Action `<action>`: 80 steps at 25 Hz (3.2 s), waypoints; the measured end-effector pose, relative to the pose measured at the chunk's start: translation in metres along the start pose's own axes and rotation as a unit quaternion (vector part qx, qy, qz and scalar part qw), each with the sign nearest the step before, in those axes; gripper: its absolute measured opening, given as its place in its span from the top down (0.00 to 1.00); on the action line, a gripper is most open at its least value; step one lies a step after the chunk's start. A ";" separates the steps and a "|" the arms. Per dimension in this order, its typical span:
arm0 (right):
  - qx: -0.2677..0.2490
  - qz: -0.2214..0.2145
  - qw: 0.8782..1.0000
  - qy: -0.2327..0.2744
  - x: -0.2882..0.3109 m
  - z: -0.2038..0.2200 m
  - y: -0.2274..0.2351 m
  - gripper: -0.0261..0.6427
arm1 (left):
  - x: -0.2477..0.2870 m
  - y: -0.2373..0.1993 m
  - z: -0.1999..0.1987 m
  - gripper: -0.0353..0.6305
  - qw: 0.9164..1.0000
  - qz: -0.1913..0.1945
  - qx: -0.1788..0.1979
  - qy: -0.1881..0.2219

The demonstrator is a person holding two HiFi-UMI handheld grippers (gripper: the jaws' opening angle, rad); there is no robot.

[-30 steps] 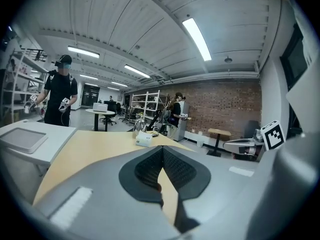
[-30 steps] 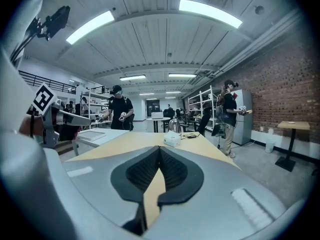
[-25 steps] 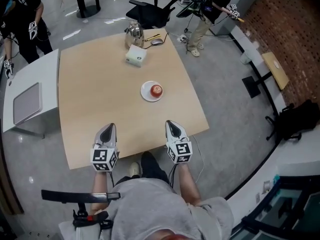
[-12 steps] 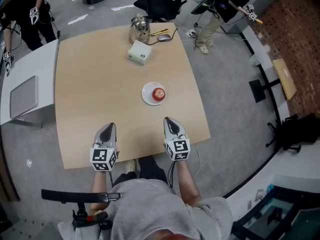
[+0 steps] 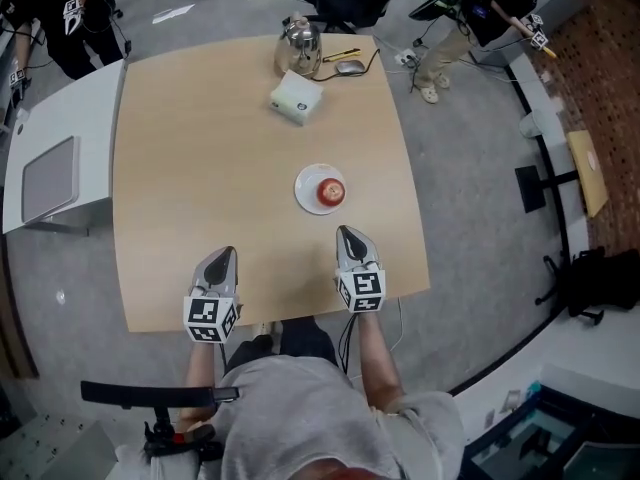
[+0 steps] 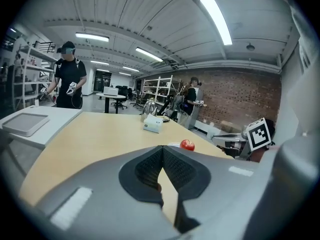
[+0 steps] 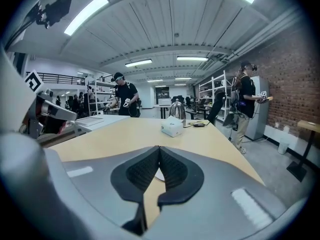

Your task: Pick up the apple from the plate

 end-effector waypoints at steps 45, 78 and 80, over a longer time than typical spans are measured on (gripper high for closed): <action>0.002 -0.015 0.994 -0.106 0.141 0.047 0.051 0.36 | 0.042 -0.034 0.013 0.92 0.997 -0.050 -0.044 -0.043; -0.005 -0.012 0.997 -0.080 0.124 0.011 0.021 0.44 | 0.004 -0.044 0.002 0.92 0.997 -0.056 -0.048 -0.025; -0.007 -0.017 0.997 -0.078 0.117 0.001 0.013 0.44 | -0.009 -0.043 -0.004 0.92 0.997 -0.060 -0.050 -0.023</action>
Point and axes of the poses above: the fingertips, and each gripper's own axes: x forward along the fingers, y to its right, z out of its underside, the point moved 9 cm from there along -x, backward along the fingers
